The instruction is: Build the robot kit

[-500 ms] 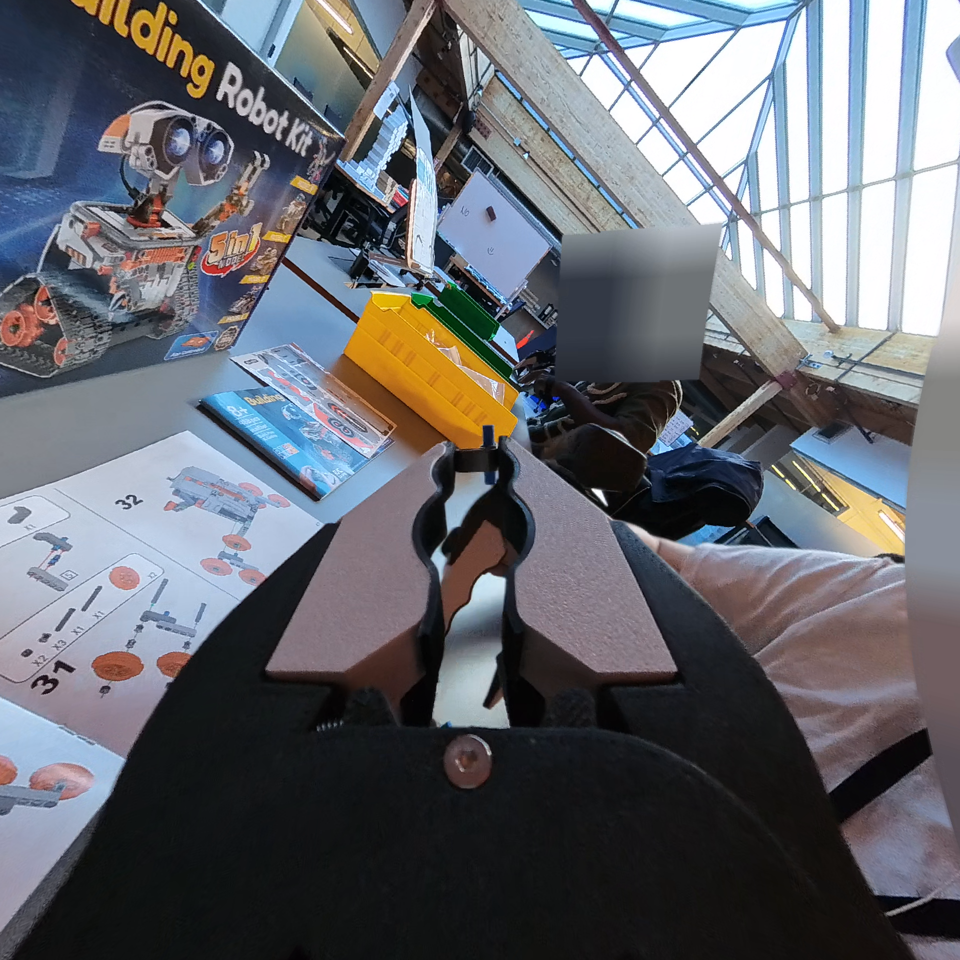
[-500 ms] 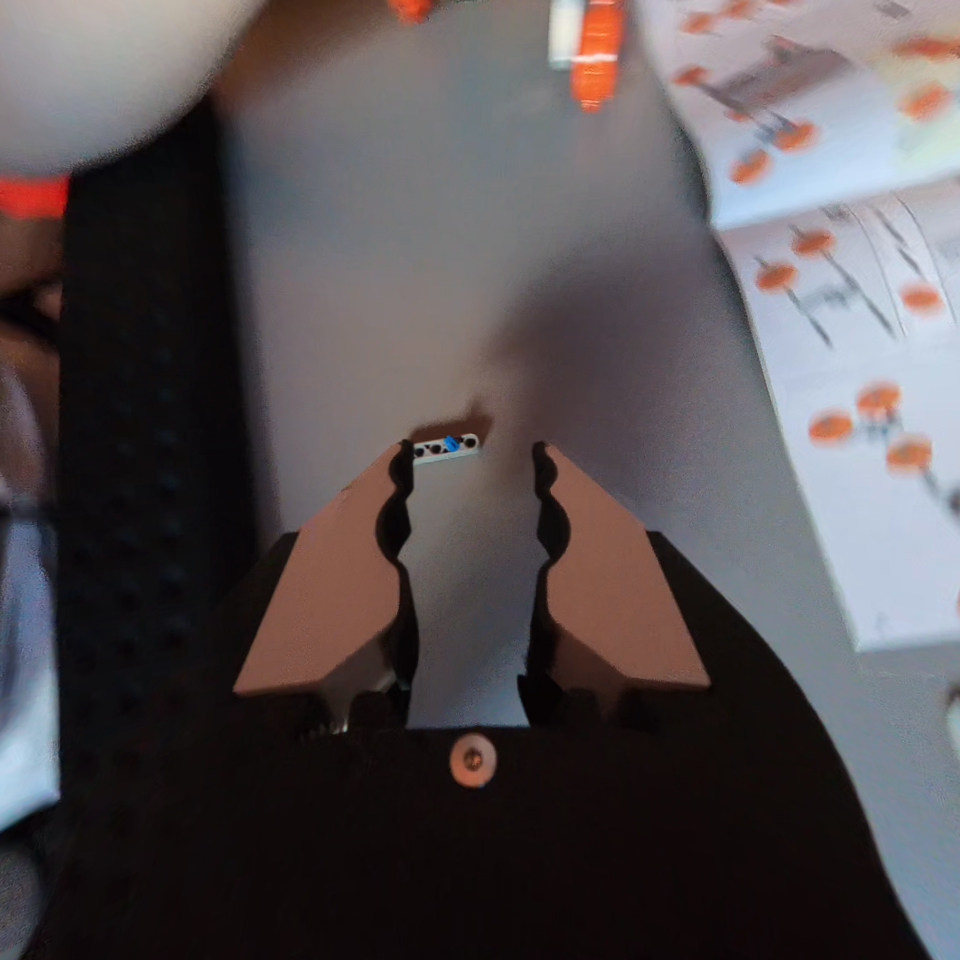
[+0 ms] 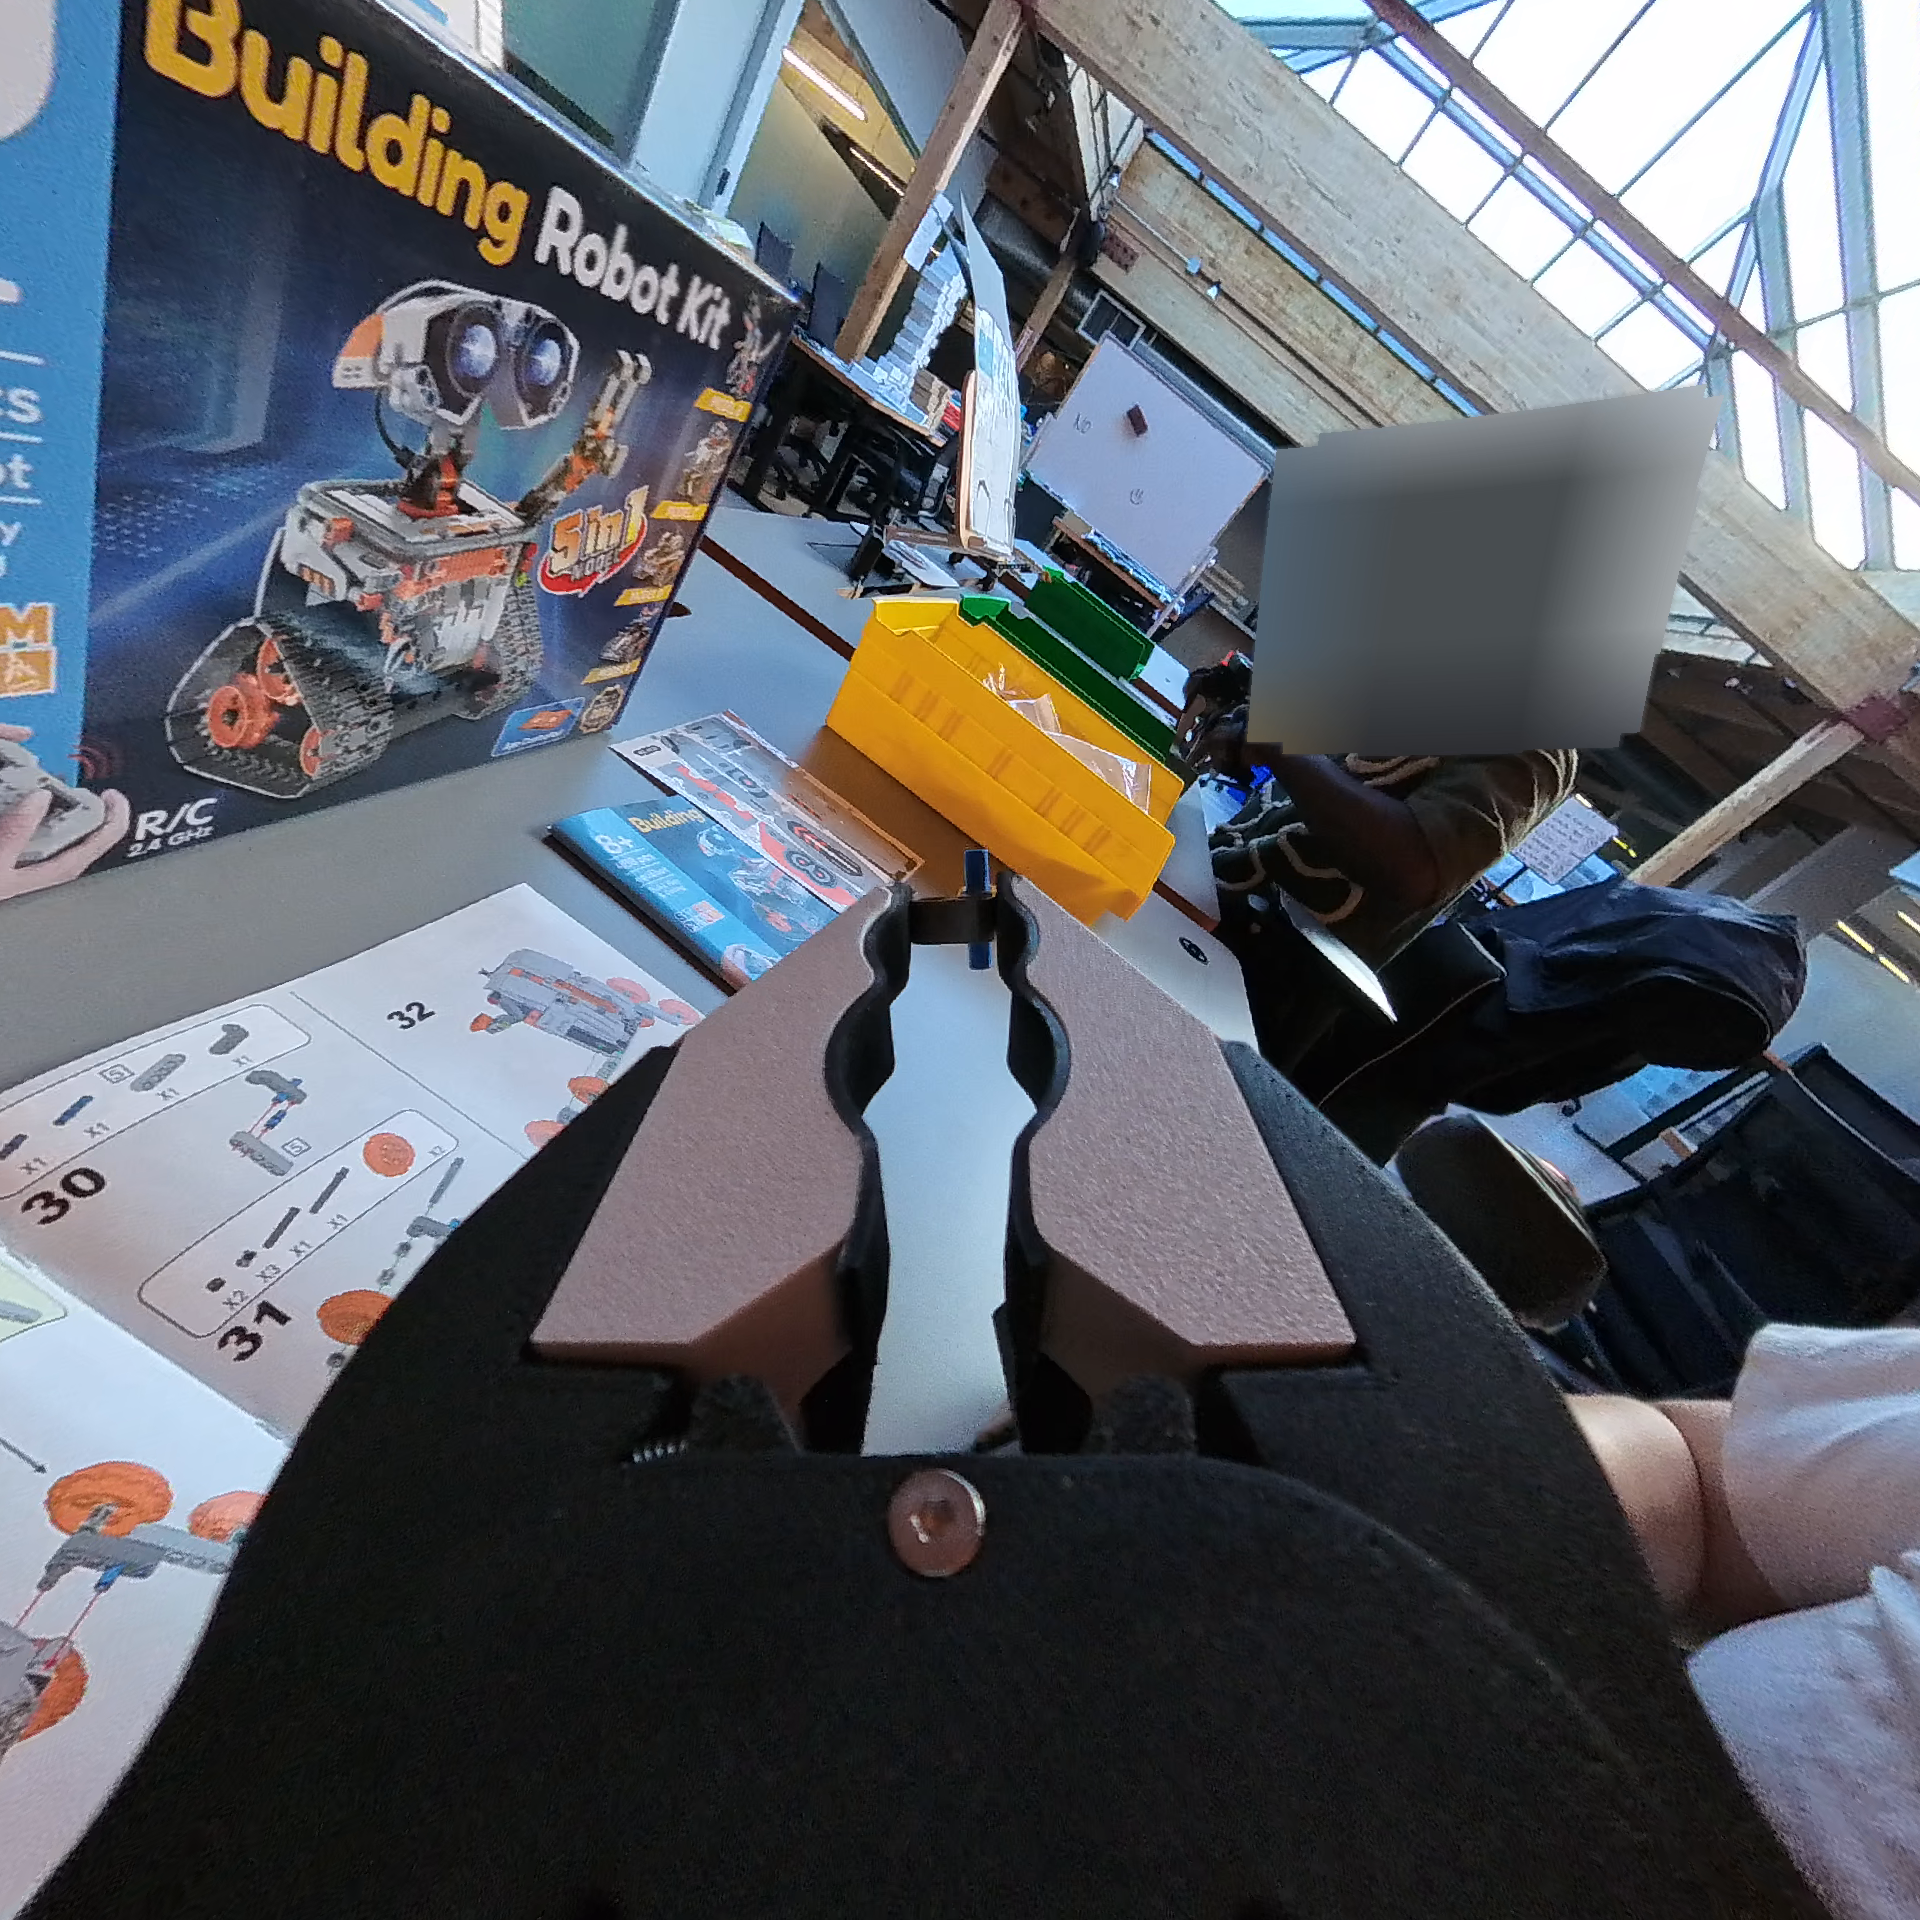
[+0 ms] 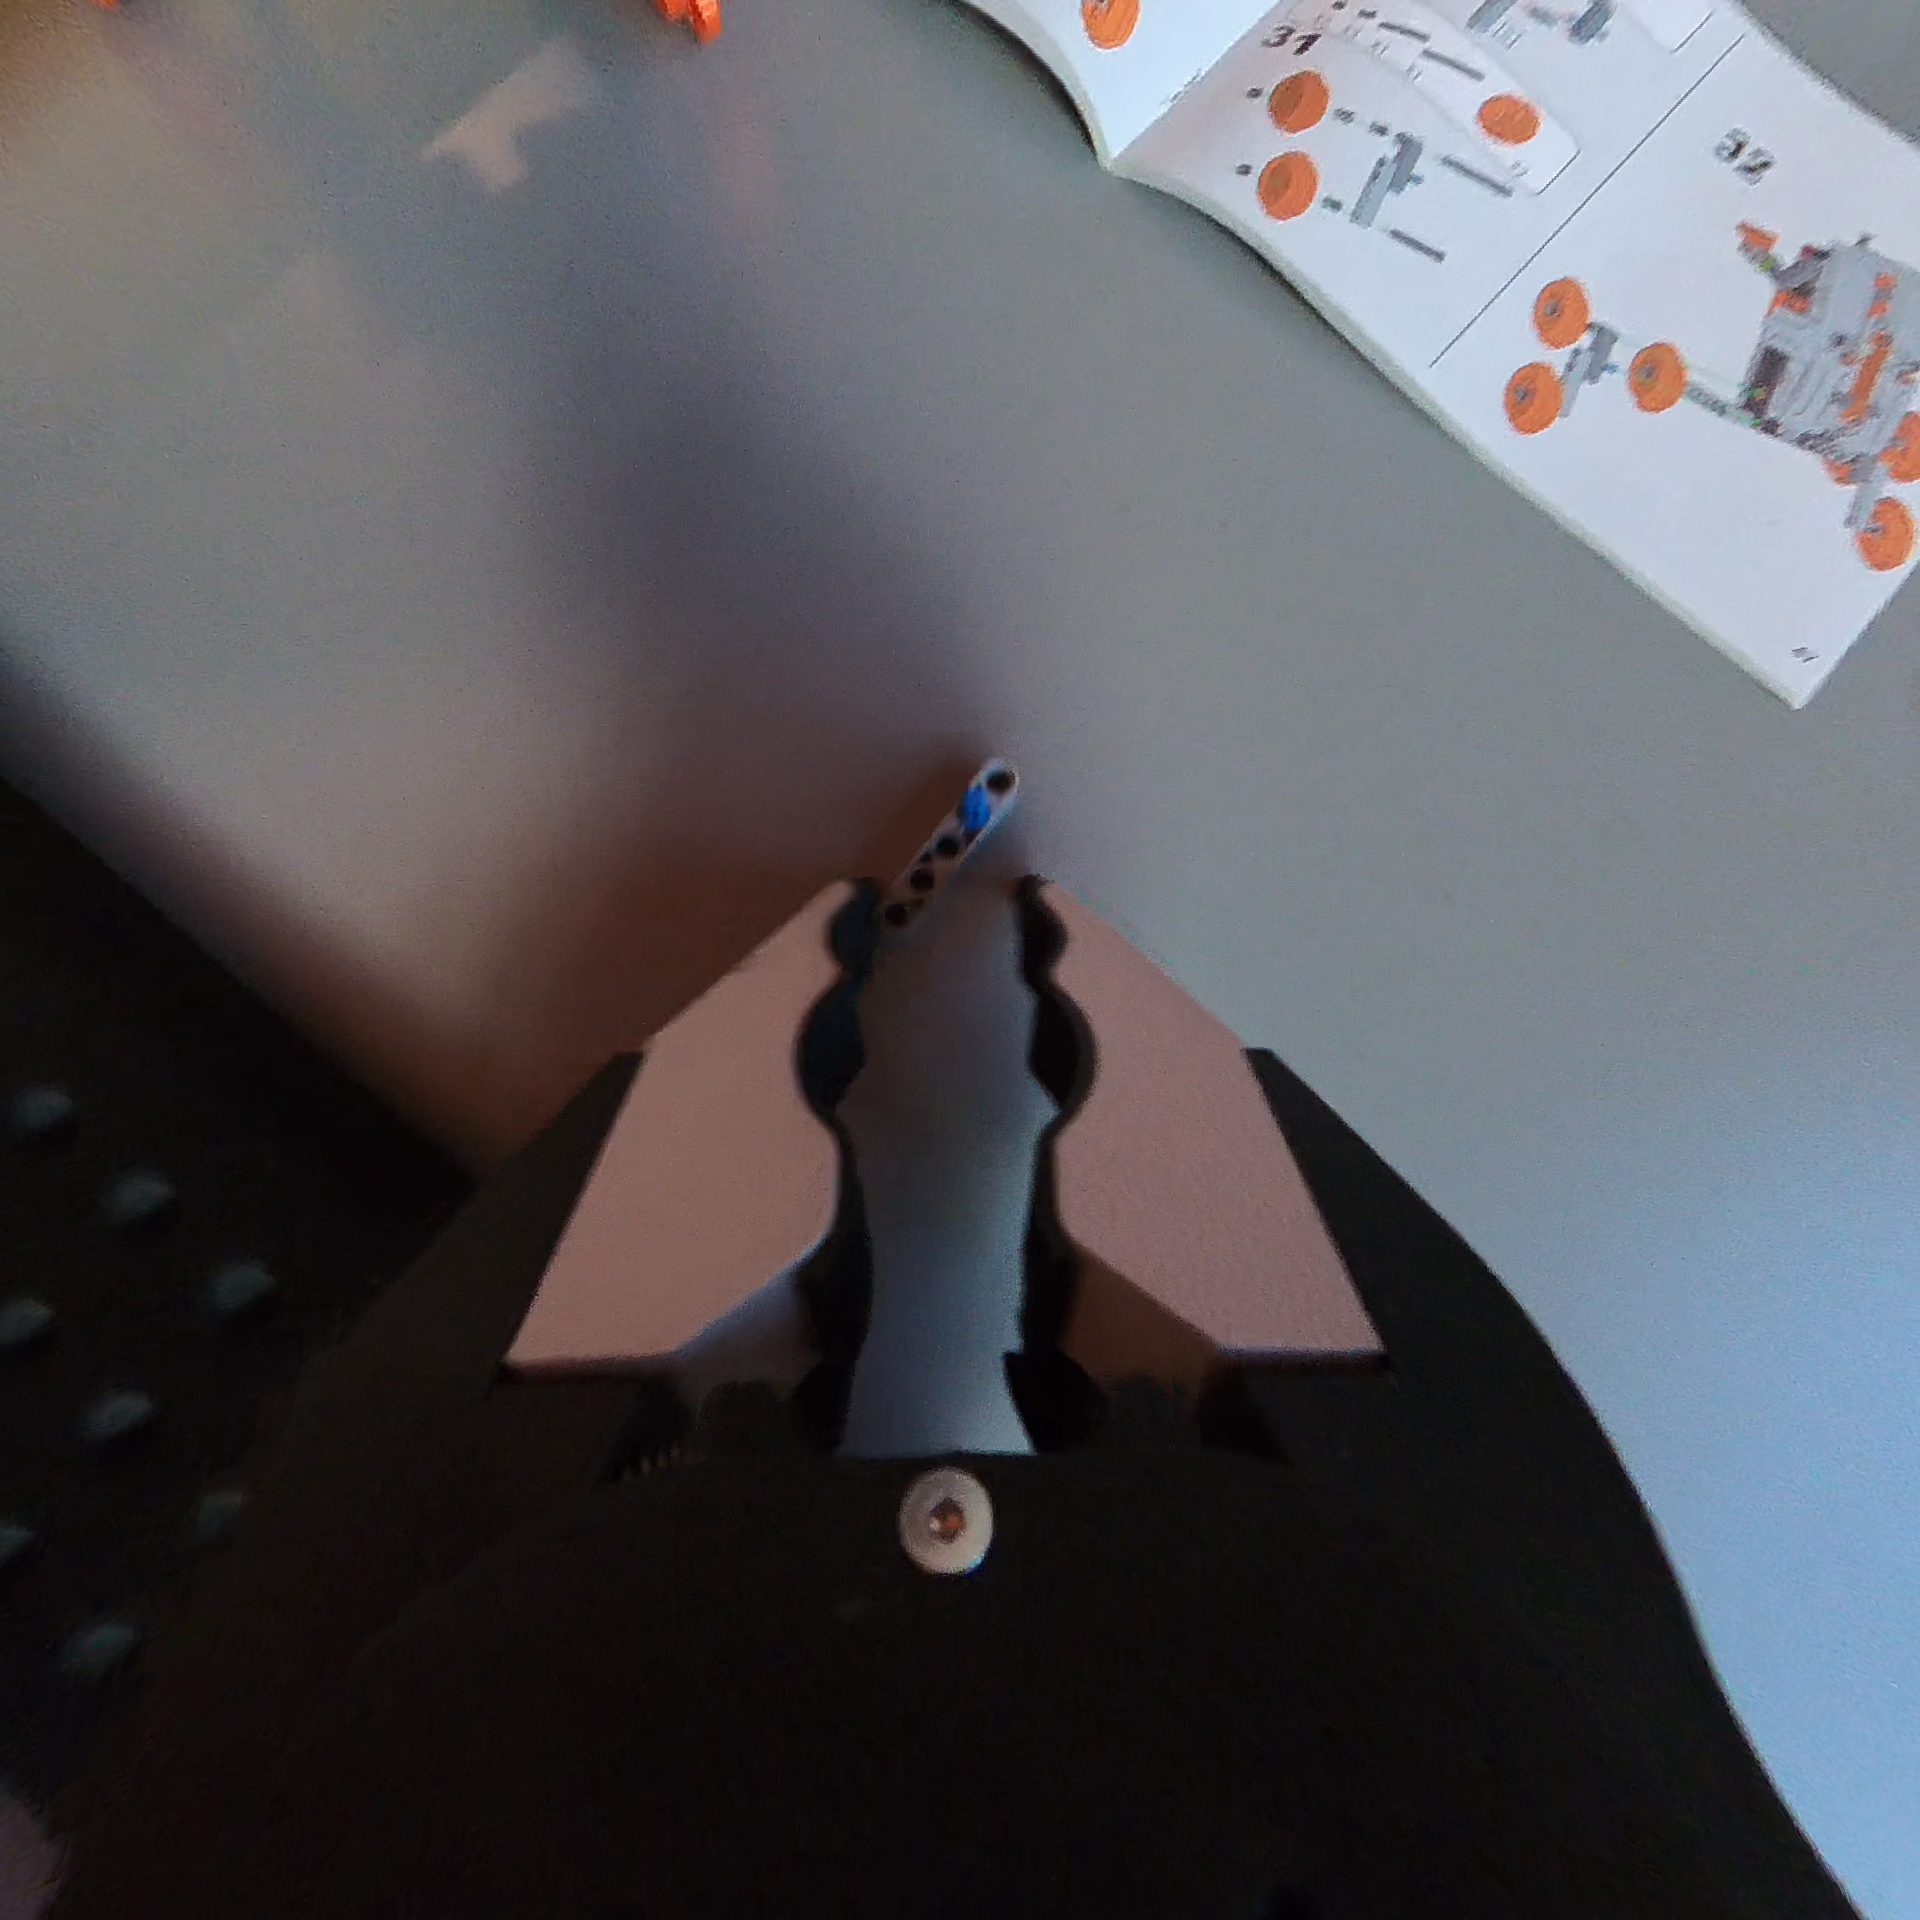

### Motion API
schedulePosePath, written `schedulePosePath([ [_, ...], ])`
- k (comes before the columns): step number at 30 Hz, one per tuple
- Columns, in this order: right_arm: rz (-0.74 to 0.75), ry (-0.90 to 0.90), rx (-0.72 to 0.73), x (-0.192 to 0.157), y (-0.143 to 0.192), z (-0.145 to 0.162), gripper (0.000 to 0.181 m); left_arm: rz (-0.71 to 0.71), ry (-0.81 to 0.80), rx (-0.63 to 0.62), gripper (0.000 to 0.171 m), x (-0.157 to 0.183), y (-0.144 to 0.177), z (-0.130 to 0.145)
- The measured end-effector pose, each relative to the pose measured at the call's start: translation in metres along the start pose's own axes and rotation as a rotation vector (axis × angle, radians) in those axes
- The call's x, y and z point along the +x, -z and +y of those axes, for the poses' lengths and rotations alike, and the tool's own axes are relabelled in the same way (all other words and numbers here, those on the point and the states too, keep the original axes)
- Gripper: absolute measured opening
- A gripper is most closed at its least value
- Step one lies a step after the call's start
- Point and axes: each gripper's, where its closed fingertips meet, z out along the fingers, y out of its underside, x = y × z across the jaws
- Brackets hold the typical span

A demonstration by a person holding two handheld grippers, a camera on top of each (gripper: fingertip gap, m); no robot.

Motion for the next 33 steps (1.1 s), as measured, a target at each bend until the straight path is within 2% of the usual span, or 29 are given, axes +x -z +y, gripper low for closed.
schedulePosePath([
  [1,0.017,0.028,-0.006,0.003,0.002,0.002,0.011,0.005,-0.008,-0.004,0.013,0.003,-0.001,0.001],
  [4,-0.048,0.024,0.005,0.01,0.004,0.005,0.008,0.03,-0.021,-0.015,0.013,0.01,-0.003,0.003],
  [6,-0.128,0.024,0.032,0.009,0.002,0.001,0.02,0.052,-0.022,-0.026,0.014,0.013,-0.004,0.005],
  [7,-0.145,0.03,0.043,0.01,0.001,-0.001,0.034,0.056,-0.022,-0.033,0.014,0.013,-0.005,0.007],
  [12,-0.115,0.103,0.062,0.01,-0.004,-0.005,0.039,0.049,-0.003,-0.059,0.013,0.002,-0.006,0.016],
  [13,-0.116,0.109,0.078,0.009,-0.005,-0.006,0.038,0.051,0.002,-0.066,0.013,0.001,-0.006,0.018],
  [15,-0.148,0.119,0.109,0.005,-0.007,-0.008,0.009,0.06,0.023,-0.078,0.013,-0.002,-0.007,0.021],
  [19,-0.217,0.13,0.143,0.004,-0.007,-0.012,0.006,0.095,0.096,-0.116,0.013,-0.004,-0.01,0.032],
  [21,-0.391,0.027,0.14,-0.001,0.001,-0.015,0.006,0.101,0.123,-0.14,0.014,-0.005,-0.011,0.037],
  [23,-0.639,-0.079,0.159,-0.001,0.019,-0.028,0.006,0.105,0.155,-0.157,0.013,-0.006,-0.012,0.041],
  [27,-0.966,-0.321,0.236,0.045,0.043,-0.07,0.006,0.105,0.255,-0.152,0.013,-0.012,-0.015,0.047],
  [31,-1.091,-0.239,0.199,0.051,0.043,-0.082,0.007,0.106,0.305,-0.176,0.013,-0.019,-0.019,0.058],
  [33,-1.125,-0.281,0.222,0.055,0.042,-0.088,0.006,0.104,0.308,-0.186,0.014,-0.02,-0.021,0.062],
])
